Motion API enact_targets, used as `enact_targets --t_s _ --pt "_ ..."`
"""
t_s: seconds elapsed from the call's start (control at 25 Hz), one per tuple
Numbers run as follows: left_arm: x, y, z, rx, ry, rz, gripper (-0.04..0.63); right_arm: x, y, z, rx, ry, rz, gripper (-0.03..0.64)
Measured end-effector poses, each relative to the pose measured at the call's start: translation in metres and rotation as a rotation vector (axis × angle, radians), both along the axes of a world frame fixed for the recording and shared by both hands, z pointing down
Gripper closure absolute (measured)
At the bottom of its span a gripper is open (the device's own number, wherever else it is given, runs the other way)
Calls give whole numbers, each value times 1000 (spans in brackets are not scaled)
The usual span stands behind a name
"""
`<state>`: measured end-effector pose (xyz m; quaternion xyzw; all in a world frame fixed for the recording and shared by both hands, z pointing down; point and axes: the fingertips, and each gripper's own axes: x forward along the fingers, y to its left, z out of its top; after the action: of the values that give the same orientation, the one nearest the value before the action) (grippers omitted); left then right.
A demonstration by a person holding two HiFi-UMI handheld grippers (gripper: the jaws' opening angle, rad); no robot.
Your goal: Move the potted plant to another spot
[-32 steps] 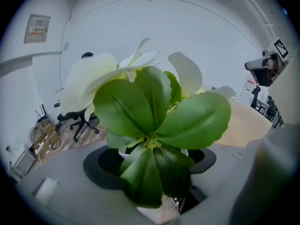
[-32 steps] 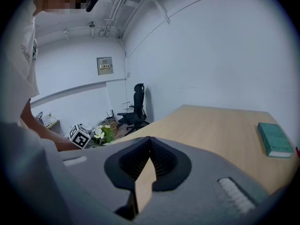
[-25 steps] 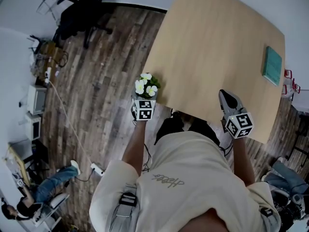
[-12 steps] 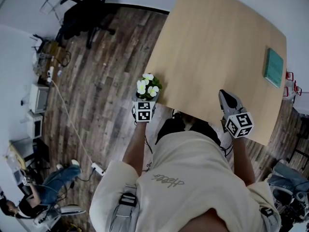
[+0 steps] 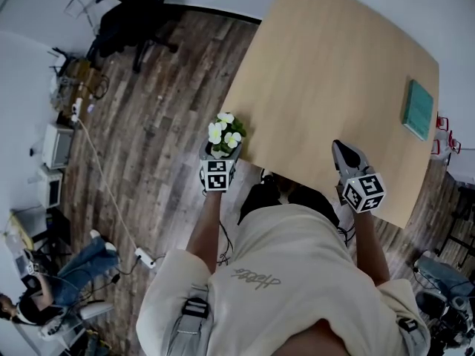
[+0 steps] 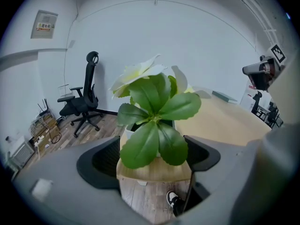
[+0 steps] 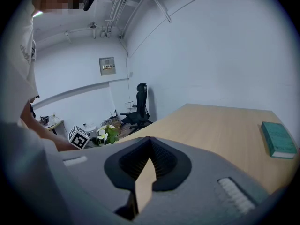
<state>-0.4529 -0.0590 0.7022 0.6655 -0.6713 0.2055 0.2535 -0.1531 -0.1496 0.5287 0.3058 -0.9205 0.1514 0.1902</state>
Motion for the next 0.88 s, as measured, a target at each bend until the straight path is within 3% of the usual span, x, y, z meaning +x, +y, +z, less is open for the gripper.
enact_targets --t_s 0.32,0.44,0.72,0.88 --pt "3 31 0 -63 56 -114 168 9 -6 -1 -4 -19 -35 614" --pt "14 39 2 -87 52 -120 192 25 -10 4 -22 -29 -15 614" --pt "63 43 -7 -116 62 -40 242 49 -13 4 -30 -68 28 614" --pt "90 32 -14 -106 48 62 315 61 -12 0 -18 -95 53 614"
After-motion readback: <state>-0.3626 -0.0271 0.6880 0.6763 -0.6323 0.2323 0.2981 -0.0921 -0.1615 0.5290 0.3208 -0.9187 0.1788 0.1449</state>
